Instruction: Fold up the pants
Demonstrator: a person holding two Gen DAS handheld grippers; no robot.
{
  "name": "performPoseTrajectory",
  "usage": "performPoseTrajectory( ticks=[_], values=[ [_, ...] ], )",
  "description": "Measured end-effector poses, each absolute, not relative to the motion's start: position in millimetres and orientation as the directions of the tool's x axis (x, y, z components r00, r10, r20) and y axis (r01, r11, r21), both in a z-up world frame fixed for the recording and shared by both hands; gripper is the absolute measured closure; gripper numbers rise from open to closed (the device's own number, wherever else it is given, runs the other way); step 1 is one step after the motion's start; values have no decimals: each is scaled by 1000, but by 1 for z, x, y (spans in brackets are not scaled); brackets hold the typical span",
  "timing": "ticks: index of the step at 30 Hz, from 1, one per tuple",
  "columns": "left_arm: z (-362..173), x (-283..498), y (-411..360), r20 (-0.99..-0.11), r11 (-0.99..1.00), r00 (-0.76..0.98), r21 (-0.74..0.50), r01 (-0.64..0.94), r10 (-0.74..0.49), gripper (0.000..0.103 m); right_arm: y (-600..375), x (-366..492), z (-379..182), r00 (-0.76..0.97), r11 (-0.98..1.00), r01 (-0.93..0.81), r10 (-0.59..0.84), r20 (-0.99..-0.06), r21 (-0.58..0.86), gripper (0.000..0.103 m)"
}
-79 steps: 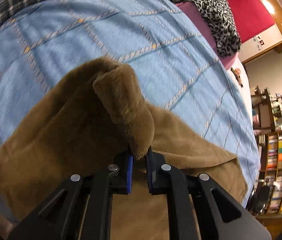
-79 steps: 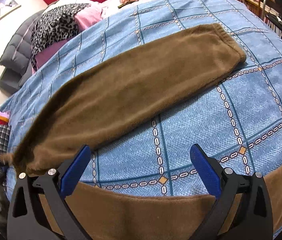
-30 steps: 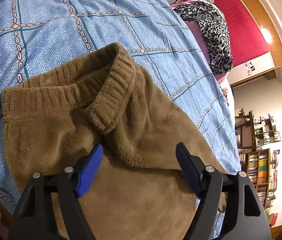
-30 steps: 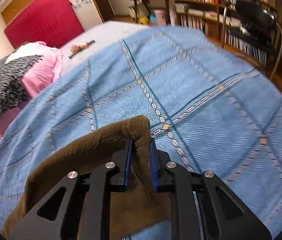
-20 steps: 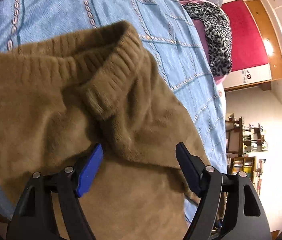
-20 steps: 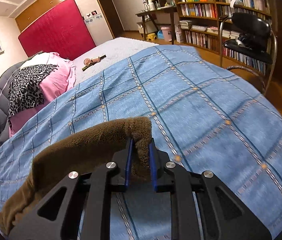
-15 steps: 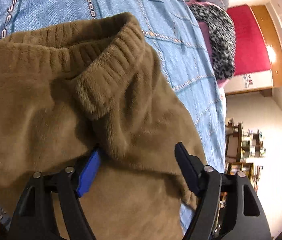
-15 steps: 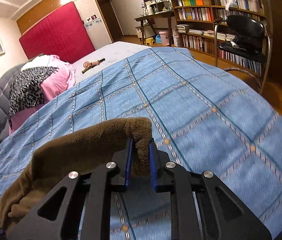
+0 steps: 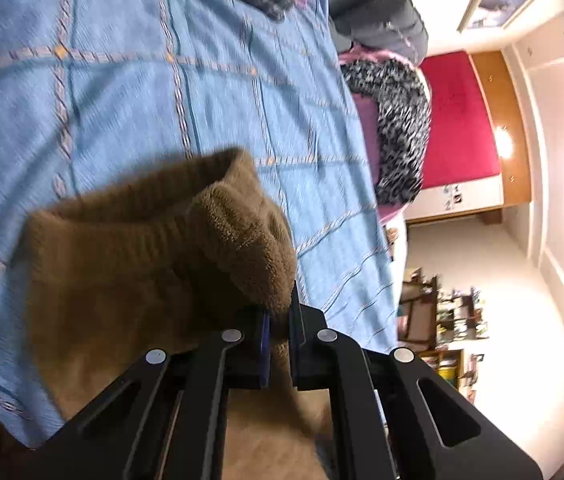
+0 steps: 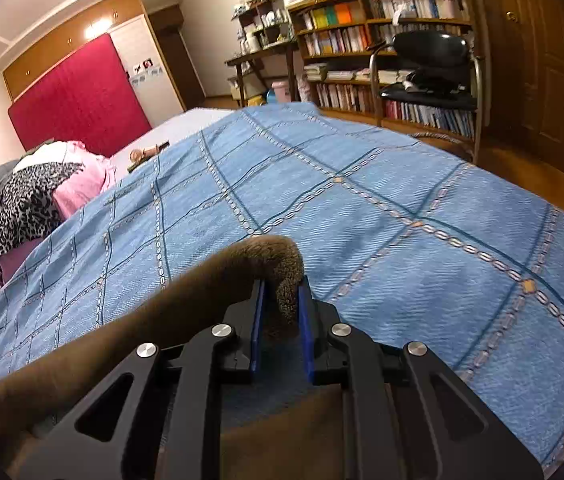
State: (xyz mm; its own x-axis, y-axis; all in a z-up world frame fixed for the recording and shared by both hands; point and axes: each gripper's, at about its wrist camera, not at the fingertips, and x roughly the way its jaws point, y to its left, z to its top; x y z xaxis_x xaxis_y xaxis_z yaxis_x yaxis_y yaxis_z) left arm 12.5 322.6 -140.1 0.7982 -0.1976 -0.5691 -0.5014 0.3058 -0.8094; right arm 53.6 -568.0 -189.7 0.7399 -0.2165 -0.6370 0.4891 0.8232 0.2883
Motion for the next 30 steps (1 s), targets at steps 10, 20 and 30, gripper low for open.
performPoseTrajectory(
  ticks=[10, 20, 30],
  values=[
    [-168, -20, 341, -666, 320, 716, -738, -594, -209, 97, -599, -8, -192, 705, 765, 529, -155, -692, 367, 71],
    [-157, -4, 339, -651, 359, 725, -747, -560, -225, 97, -614, 39, -217, 733, 497, 500, 192, -652, 709, 37],
    [-131, 40, 343, -641, 424, 724, -747, -512, -255, 97, -611, 90, -181, 712, 611, 508, 99, -695, 607, 89]
  ],
)
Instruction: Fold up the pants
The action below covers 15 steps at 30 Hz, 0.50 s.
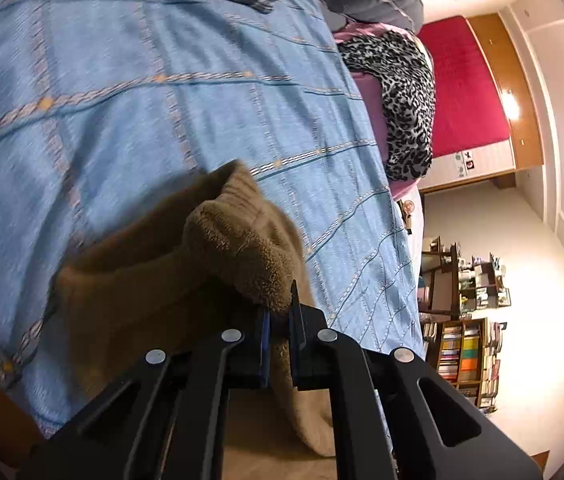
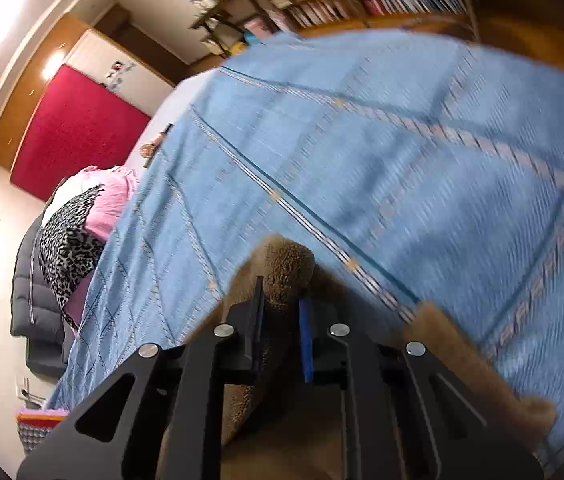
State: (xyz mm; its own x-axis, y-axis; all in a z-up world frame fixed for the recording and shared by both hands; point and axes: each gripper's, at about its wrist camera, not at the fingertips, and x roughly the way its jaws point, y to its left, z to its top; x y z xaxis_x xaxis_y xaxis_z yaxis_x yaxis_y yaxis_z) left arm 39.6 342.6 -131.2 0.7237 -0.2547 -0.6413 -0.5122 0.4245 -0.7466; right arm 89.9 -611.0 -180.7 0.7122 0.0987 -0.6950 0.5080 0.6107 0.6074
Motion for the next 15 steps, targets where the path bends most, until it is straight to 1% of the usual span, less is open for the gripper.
performPoseTrajectory(
  ticks=[4, 9, 12, 15],
  values=[
    [-112, 75, 354, -641, 442, 721, -745, -500, -263, 97, -615, 111, -140, 753, 633, 460, 94, -651, 623, 90],
    [-78, 88, 356, -621, 498, 738, -743, -447, -264, 97, -626, 115, -96, 803, 632, 419, 76, -591, 652, 90],
    [-71, 76, 355, -616, 518, 741, -741, -427, -268, 97, -635, 87, -87, 809, 635, 418, 67, -585, 650, 90],
    [-81, 53, 353, -630, 523, 725, -732, -436, -277, 97, -640, 53, -98, 786, 639, 441, 65, -615, 630, 90]
  ],
)
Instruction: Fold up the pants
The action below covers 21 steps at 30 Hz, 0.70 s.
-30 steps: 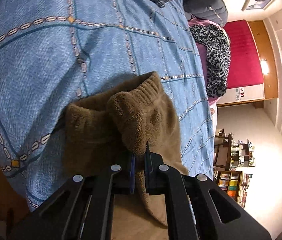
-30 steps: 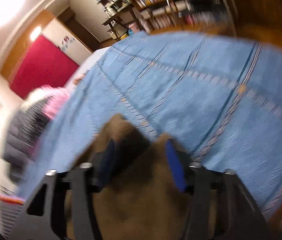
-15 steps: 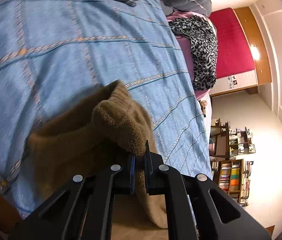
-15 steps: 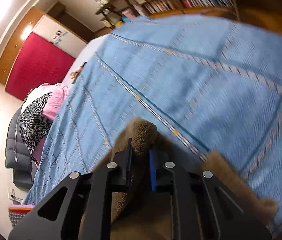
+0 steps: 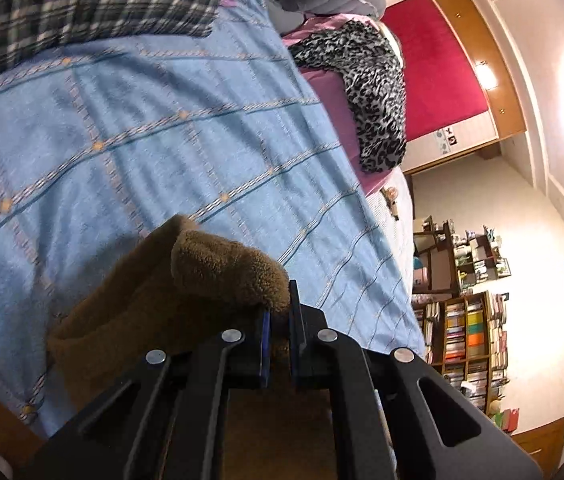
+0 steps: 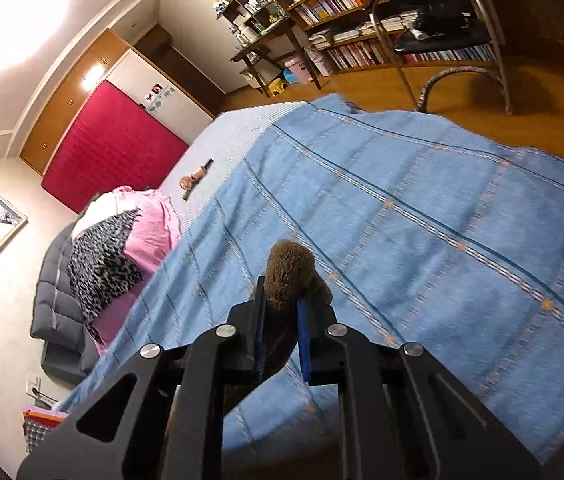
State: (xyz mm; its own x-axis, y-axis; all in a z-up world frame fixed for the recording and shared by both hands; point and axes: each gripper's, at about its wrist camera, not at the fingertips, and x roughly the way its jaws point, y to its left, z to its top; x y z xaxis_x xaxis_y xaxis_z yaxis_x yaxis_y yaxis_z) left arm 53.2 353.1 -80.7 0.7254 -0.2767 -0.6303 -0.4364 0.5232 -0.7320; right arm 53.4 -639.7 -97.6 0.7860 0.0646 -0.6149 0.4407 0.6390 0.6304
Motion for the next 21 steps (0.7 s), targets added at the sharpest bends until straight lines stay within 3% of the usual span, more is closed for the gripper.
performPoseTrajectory(
  ticks=[11, 21],
  values=[
    [-156, -45, 363, -700, 419, 651, -706, -570, -293, 97, -631, -58, -175, 710, 634, 524, 44, -703, 569, 90],
    [-147, -67, 359, -701, 456, 659, -697, -554, -272, 97, -629, -81, -174, 720, 645, 535, -10, -694, 546, 90]
  ],
)
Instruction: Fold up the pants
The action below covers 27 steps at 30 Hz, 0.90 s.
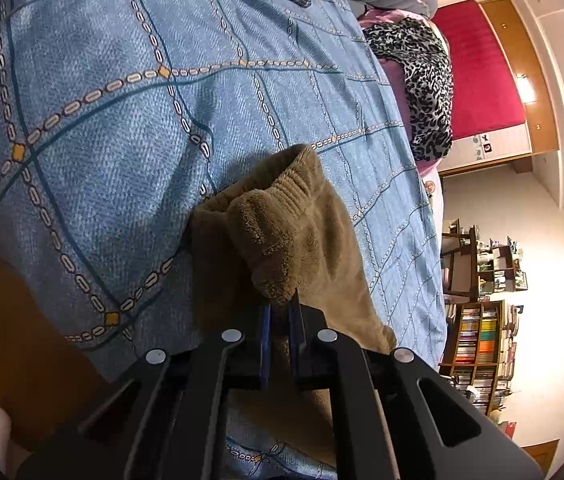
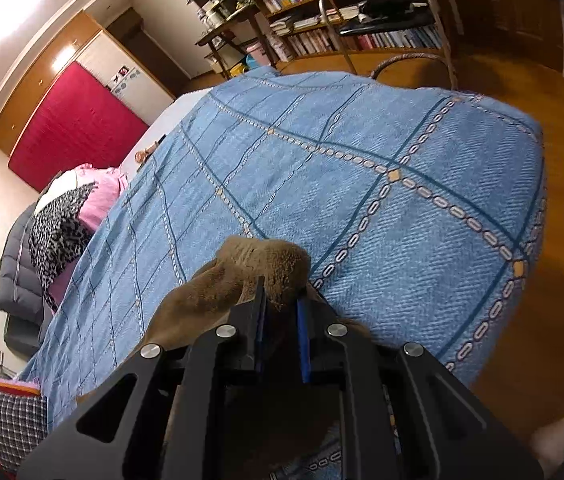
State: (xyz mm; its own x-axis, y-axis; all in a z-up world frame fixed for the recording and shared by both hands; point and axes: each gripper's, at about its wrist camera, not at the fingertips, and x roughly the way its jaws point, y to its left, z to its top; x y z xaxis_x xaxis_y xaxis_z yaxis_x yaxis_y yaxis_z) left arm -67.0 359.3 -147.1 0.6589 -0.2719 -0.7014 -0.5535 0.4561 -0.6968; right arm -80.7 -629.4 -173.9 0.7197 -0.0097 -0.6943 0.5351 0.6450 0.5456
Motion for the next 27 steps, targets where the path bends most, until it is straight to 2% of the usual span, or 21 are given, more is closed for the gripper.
performPoseTrajectory(
  ticks=[4, 8, 12, 13, 14, 15, 17, 18, 19, 20, 24, 27],
  values=[
    [-142, -74, 360, -708, 476, 656, -686, -550, -263, 97, -632, -90, -181, 708, 640, 549, -14, -706, 538, 90],
    [-159, -87, 357, -740, 484, 621, -655, -580, -259, 97, -632, -101, -207, 654, 628, 600, -28, -756, 496, 90],
    [-180, -83, 344, -836, 609, 521, -506, -611, -172, 92, -623, -98, -224, 614, 672, 614, -77, -785, 414, 89],
    [-182, -81, 340, -851, 643, 503, -469, -606, -147, 88, -622, -96, -223, 606, 684, 614, -89, -790, 394, 88],
    [-183, -80, 336, -867, 673, 485, -427, -604, -115, 82, -620, -94, -221, 596, 697, 616, -107, -796, 368, 79],
    [-182, -80, 335, -875, 694, 477, -395, -602, -84, 79, -620, -93, -220, 588, 700, 621, -119, -800, 353, 62],
    [-179, -79, 334, -883, 720, 467, -357, -595, -52, 65, -624, -99, -218, 567, 683, 654, -157, -809, 326, 45],
    [-177, -80, 335, -885, 723, 464, -343, -600, -35, 60, -625, -102, -216, 578, 675, 654, -155, -802, 341, 45],
    [-175, -81, 338, -886, 722, 463, -330, -608, -16, 47, -625, -104, -214, 583, 674, 653, -154, -798, 347, 45],
    [-172, -84, 341, -884, 716, 468, -324, -618, 3, 40, -623, -104, -211, 583, 680, 652, -166, -795, 336, 45],
    [-159, -95, 350, -868, 691, 495, -339, -638, 32, 38, -605, -98, -196, 566, 732, 644, -258, -783, 224, 43],
    [-144, -99, 342, -867, 719, 480, -248, -649, 135, 39, -602, -102, -190, 551, 718, 671, -313, -774, 187, 43]
  ],
)
